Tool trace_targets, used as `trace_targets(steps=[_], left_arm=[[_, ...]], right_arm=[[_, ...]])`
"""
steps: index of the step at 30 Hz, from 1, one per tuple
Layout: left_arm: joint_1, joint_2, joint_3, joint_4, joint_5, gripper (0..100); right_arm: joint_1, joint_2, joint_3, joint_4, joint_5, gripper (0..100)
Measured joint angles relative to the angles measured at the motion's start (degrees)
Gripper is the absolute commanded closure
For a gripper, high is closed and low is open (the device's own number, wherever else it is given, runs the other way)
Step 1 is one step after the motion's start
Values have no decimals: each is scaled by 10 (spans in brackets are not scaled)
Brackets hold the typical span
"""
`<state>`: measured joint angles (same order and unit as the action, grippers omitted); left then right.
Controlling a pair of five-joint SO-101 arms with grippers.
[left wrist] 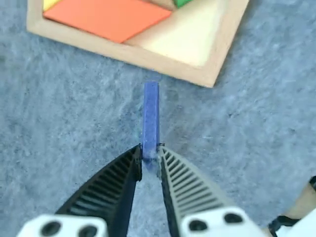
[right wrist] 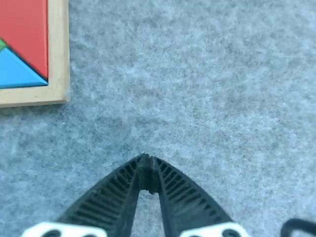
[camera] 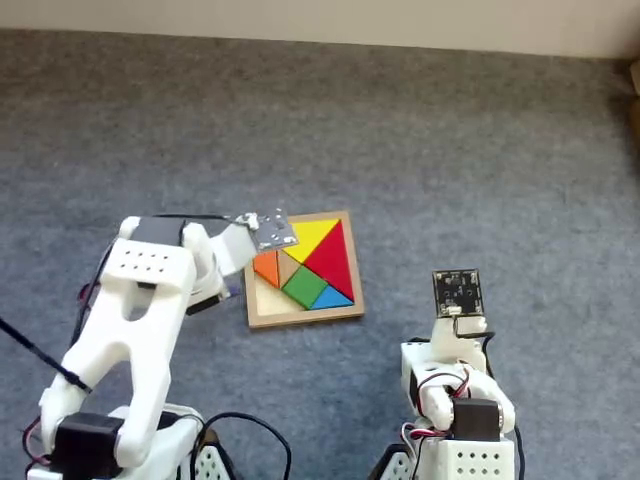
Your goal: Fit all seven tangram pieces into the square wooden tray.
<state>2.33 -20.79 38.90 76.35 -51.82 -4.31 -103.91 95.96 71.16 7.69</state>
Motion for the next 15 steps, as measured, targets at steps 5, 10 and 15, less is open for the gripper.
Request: trace_targets(steps=[5, 10, 15], left_arm=[[57, 0, -31, 18, 40, 994], [113, 0, -38, 18, 62, 994], [146, -41, -34, -16, 66, 994]], right_arm=[[0, 0, 0, 0, 0, 991], [0, 0, 0, 0, 0, 991], [0, 0, 0, 0, 0, 991]])
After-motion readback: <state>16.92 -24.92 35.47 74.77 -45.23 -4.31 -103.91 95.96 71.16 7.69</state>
